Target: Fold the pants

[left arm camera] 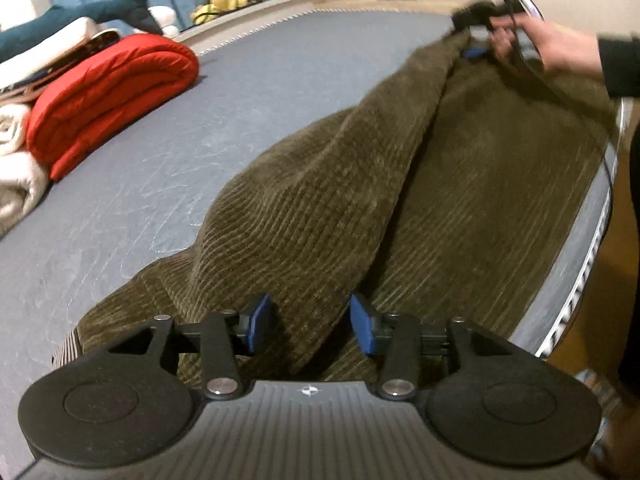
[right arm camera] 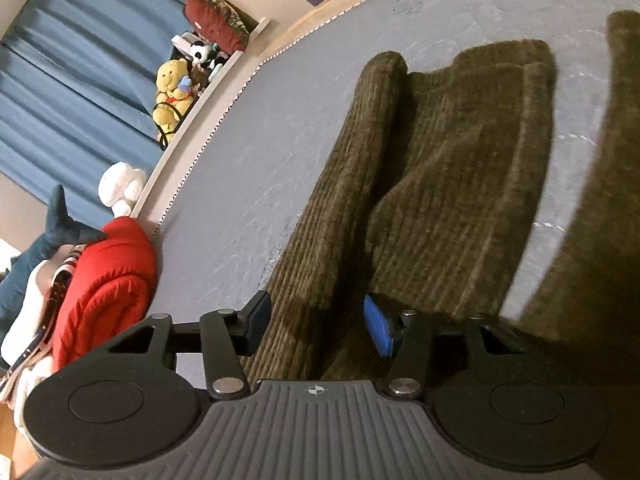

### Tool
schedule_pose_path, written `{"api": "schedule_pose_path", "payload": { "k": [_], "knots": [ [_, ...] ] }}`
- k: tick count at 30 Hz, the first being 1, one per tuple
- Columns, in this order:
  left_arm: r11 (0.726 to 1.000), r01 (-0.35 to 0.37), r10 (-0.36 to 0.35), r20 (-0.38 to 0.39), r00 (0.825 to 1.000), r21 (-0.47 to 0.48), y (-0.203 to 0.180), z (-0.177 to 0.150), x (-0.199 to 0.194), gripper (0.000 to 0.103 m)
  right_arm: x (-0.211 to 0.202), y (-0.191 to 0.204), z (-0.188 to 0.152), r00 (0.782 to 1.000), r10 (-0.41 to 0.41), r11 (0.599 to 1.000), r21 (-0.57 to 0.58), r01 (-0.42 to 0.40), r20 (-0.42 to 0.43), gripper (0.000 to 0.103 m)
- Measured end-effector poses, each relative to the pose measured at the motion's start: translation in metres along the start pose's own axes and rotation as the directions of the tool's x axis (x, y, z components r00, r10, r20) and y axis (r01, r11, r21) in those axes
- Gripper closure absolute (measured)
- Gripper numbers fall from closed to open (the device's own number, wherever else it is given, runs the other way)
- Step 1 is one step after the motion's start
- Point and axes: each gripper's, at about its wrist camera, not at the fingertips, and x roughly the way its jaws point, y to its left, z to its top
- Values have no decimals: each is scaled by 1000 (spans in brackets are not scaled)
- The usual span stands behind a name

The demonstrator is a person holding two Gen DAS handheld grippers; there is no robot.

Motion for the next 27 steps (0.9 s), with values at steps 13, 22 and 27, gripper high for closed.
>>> {"api": "schedule_pose_path", "payload": {
  "k": [13,22,27],
  "knots": [
    [998,-29,29,7,1000,50,2,-3,11,94,-15,4,17,998,24,1000,13,-24,50,92],
    [999,-9,14,136,991,-42,29,0,-31,100,-121,57,46,989,106,983,-162,-88,104,94],
    [998,38,-29,181,983,-46,42,-11,-58,100,-205,31,34,979,135,960,-264,-91,153,95]
  ]
}}
